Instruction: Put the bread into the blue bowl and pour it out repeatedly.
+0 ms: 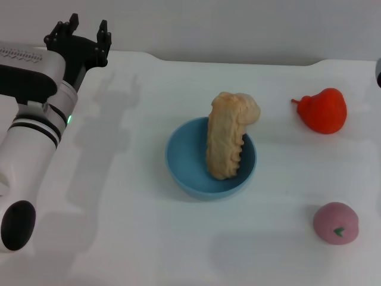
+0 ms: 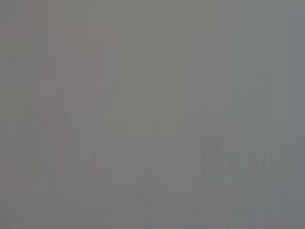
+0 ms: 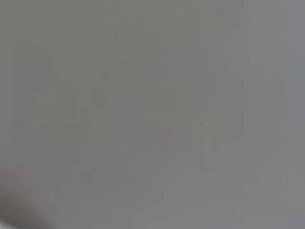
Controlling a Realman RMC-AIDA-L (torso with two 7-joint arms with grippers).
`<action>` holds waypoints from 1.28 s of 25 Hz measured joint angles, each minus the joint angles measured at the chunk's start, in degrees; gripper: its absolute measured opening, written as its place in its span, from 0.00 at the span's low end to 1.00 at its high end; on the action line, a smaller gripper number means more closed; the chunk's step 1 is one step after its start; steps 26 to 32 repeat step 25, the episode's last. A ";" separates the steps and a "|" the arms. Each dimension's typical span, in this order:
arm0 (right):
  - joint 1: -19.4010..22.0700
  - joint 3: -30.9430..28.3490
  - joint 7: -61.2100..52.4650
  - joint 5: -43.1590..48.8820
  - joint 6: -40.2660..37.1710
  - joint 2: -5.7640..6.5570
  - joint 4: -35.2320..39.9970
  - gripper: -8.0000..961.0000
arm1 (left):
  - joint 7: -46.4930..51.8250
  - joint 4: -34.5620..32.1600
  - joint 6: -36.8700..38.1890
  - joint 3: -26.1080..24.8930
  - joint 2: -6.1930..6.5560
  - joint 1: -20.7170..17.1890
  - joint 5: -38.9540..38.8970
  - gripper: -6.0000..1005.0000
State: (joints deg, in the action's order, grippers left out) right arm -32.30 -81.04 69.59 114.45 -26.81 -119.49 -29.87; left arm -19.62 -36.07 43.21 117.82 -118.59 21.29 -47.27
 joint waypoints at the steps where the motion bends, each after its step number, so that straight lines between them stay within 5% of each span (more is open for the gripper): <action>1: 0.01 2.56 -4.71 -0.69 -2.37 0.23 0.80 0.51 | 1.44 0.31 0.02 0.00 0.00 0.16 0.00 0.51; 8: 0.41 10.62 -38.03 3.30 -6.36 0.68 8.30 0.51 | 13.30 6.80 0.43 0.86 0.01 3.82 0.37 0.51; 16: 7.01 27.75 -73.49 11.33 -30.67 0.28 12.74 0.51 | 16.25 8.23 2.64 1.69 -0.04 4.08 0.14 0.51; 32: 10.33 30.25 -75.37 10.82 -36.58 -0.02 12.24 0.51 | 16.30 7.95 3.62 4.32 -0.16 1.94 0.06 0.51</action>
